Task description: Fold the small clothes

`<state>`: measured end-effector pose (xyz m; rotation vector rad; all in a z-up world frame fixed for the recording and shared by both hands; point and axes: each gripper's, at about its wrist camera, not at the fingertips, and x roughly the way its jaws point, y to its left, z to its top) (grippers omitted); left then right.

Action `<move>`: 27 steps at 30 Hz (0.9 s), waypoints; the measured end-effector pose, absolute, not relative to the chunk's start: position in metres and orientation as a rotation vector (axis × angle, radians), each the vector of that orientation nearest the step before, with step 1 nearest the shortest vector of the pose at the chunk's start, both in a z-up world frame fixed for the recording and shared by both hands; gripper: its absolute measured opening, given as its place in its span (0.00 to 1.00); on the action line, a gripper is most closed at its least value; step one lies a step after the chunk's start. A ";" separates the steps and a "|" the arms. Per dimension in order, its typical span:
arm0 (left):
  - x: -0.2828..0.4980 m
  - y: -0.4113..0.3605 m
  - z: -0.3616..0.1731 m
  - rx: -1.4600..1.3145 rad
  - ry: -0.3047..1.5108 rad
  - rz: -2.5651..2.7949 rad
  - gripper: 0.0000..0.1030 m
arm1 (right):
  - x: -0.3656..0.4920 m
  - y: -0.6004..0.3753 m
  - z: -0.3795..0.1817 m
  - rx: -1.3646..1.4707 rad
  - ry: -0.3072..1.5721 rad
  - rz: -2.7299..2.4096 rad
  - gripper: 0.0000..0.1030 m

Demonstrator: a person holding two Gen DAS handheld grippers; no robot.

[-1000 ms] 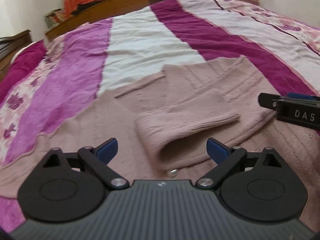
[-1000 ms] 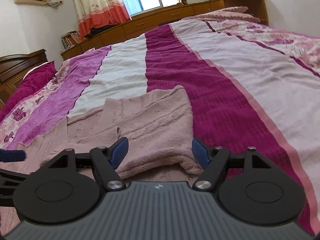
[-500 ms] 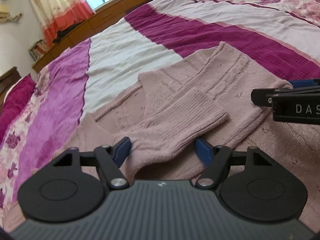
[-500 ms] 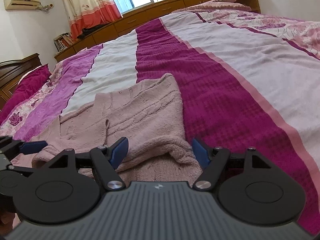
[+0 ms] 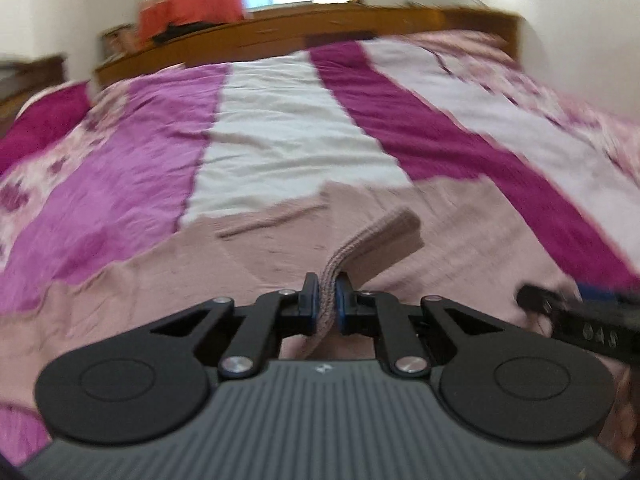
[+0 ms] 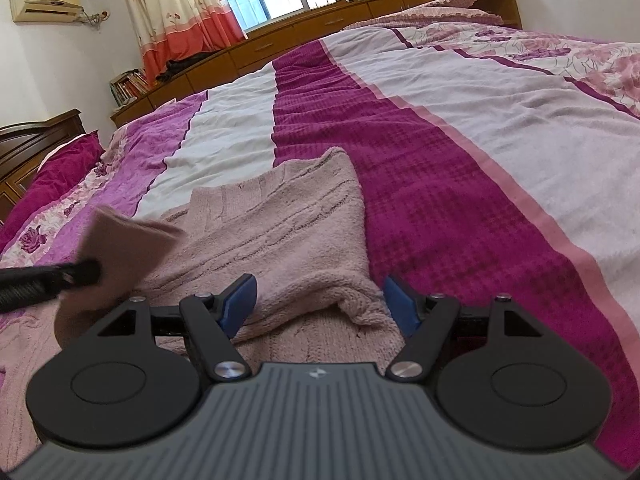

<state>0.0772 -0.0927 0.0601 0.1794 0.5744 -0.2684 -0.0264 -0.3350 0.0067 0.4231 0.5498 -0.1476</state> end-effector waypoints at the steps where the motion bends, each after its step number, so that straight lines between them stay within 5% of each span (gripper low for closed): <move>1: 0.077 -0.085 0.062 0.150 0.577 -0.243 0.10 | -0.026 -0.335 0.006 0.422 0.550 -0.148 0.74; 11: 0.079 -0.020 0.046 0.004 0.675 -0.029 0.12 | -0.027 -0.333 0.007 0.407 0.548 -0.152 0.74; 20: 0.070 0.016 0.031 -0.049 0.764 0.065 0.45 | -0.027 -0.332 0.007 0.401 0.547 -0.155 0.74; 27: 0.059 0.033 0.041 -0.049 0.746 0.093 0.45 | -0.030 -0.333 0.008 0.398 0.546 -0.163 0.74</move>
